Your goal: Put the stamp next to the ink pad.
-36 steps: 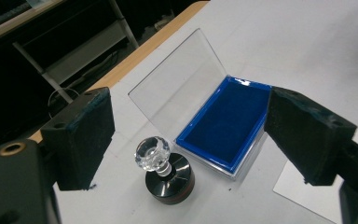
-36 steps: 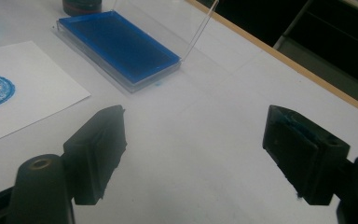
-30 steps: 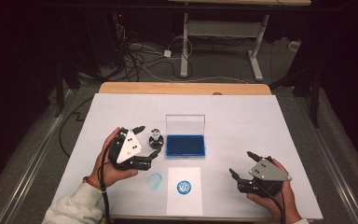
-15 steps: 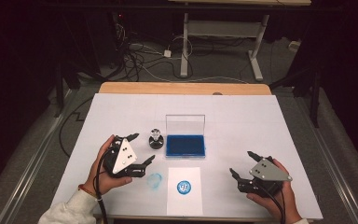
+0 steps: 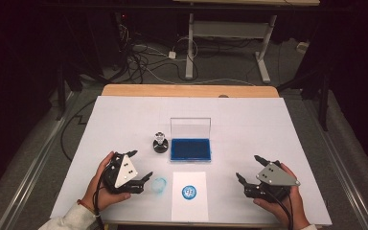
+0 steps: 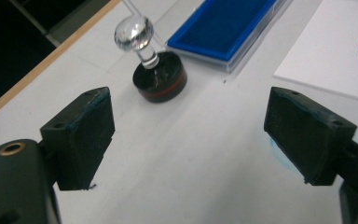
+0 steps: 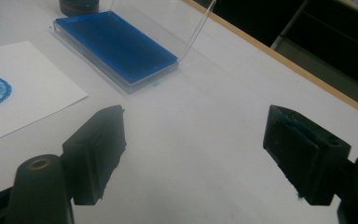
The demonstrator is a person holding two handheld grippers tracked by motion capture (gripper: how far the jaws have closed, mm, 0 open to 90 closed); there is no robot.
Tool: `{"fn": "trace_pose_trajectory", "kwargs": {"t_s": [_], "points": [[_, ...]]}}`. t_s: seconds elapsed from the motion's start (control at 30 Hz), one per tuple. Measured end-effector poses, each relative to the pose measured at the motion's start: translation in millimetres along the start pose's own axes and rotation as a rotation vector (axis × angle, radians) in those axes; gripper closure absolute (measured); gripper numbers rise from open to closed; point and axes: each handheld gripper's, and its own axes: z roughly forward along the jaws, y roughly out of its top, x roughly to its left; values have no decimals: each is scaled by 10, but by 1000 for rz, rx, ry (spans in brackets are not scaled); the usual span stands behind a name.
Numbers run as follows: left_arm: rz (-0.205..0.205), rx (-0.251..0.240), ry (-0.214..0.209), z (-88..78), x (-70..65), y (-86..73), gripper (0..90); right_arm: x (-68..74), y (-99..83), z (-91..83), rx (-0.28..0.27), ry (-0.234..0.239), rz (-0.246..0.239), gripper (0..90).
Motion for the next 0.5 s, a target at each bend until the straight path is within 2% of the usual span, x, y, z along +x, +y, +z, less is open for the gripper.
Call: {"fn": "trace_pose_trajectory", "kwargs": {"t_s": [0.27,0.33,0.5], "points": [[-79,27,-11,-120,42,-226,159,-12,-21,-7,2,0,3,213],[-87,33,-2,-143,39,-252,159,-11,-24,-5,3,3,5,214],[-98,15,-2,-161,33,-229,159,12,-21,4,8,6,-5,214]]}}
